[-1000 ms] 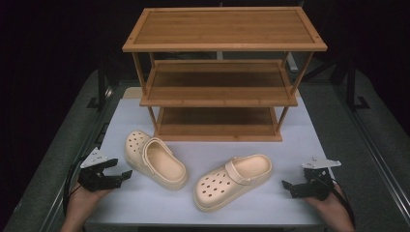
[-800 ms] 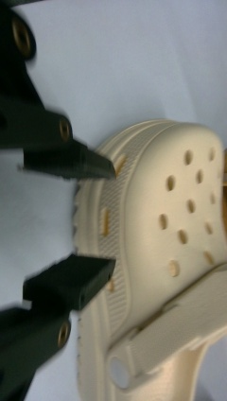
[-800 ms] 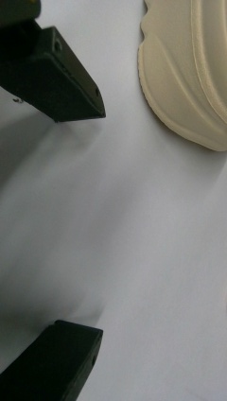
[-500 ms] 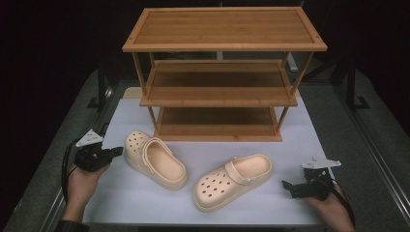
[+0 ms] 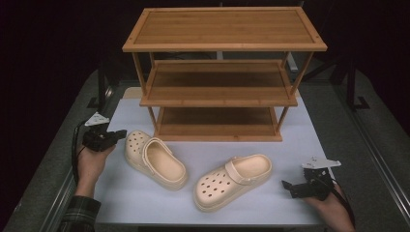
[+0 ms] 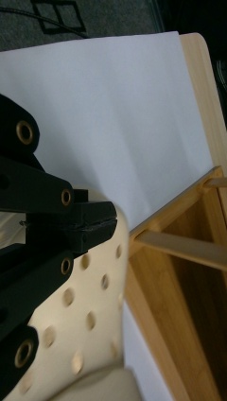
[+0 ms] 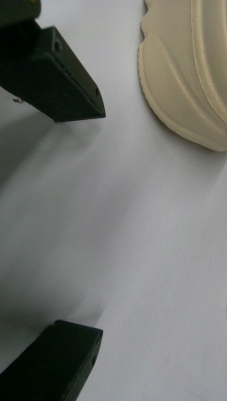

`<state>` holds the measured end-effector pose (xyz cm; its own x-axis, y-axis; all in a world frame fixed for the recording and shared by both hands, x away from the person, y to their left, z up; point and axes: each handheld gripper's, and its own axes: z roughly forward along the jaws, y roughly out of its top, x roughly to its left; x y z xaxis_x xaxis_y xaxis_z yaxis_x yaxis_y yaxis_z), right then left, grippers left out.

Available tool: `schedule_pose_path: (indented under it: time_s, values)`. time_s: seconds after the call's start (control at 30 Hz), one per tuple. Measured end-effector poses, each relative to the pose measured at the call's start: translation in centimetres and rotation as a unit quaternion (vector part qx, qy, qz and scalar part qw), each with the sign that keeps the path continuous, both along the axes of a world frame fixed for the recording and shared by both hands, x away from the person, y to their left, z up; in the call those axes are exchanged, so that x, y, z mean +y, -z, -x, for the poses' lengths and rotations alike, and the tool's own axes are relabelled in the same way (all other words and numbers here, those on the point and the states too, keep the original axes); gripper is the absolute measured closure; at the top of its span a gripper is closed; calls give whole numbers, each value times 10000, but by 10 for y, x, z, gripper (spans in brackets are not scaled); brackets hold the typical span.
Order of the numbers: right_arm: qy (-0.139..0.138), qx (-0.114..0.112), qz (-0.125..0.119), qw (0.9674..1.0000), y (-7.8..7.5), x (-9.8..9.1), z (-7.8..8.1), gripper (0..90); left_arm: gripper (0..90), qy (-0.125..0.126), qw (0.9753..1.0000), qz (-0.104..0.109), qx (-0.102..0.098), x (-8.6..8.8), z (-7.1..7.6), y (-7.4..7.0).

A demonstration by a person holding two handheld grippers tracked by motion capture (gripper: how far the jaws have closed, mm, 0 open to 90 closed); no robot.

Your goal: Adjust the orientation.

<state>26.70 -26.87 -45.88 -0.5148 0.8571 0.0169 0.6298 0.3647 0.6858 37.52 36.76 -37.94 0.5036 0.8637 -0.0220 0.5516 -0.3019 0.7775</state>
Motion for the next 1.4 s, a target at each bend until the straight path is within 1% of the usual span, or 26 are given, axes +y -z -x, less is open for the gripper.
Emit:
schedule_pose_path:
  time_s: [0.07, 0.13, 0.17, 0.2, 0.27, 0.3, 0.37, 0.43, 0.57, 0.67, 0.73, 0.83, 1.07, 1.13, 1.27, 1.33, 1.37, 1.4]
  values:
    - [0, -1, 0, 10000, 0, 0, 0, 0, 900, -17, 10000, 38, 5, 0, -8, 2]
    - [0, -3, -1, 10000, 0, 0, 0, 0, 900, -32, 10000, 10, 16, 0, -14, 5]
    - [0, -4, -2, 10000, 0, 0, 0, 0, 900, -93, 10000, -9, 10, 0, -21, 8]
    - [0, -4, -2, 10000, 0, 0, 0, 0, 900, -93, 10000, -9, 10, 0, -21, 8]
    - [-1, -6, -1, 10000, 0, 0, 0, 0, 900, -117, 9999, -66, 15, 1, -27, 11]
    - [-1, -6, -2, 10000, 0, 0, 0, 0, 900, -98, 9999, -58, 55, 1, -32, 15]
    - [-1, -6, -1, 10000, 0, 0, 0, 0, 900, -112, 9999, -6, 73, 0, -36, 18]
    - [-1, -6, -2, 10000, 0, 0, 0, 0, 900, -65, 9999, 0, 125, -1, -38, 21]
    - [-4, -9, -3, 10000, 0, 0, 0, 0, 900, -37, 9999, -13, 156, -3, -38, 24]
    - [-5, -10, -2, 10000, 0, 0, 0, 0, 900, -20, 9998, 23, 174, -4, -37, 23]
    - [-4, -9, -3, 10000, 0, 0, 0, 0, 900, 41, 9998, 87, 187, -7, -36, 24]
    - [-4, -8, -3, 10000, 0, 0, 0, 0, 900, 171, 9997, 70, 180, -13, -34, 23]
    - [-8, -13, -2, 10000, 0, 0, 0, 0, 900, 346, 9992, 68, 194, -21, -29, 24]
    - [-9, -14, -1, 10000, 0, 0, 0, 0, 900, 446, 9987, 60, 240, -26, -28, 23]
    - [-9, -12, -2, 10000, 0, 0, 0, 0, 900, 422, 9989, -1, 185, -29, -26, 23]
    - [-8, -12, -3, 10000, 0, 0, 0, 0, 900, 431, 9989, 30, 173, -28, -26, 23]
    - [-6, -12, -3, 10000, 0, 0, 0, 0, 899, 404, 9991, 82, 123, -26, -24, 21]
    - [-6, -12, -3, 10000, 0, 0, 0, 0, 879, 404, 9991, 82, 123, -26, -24, 21]
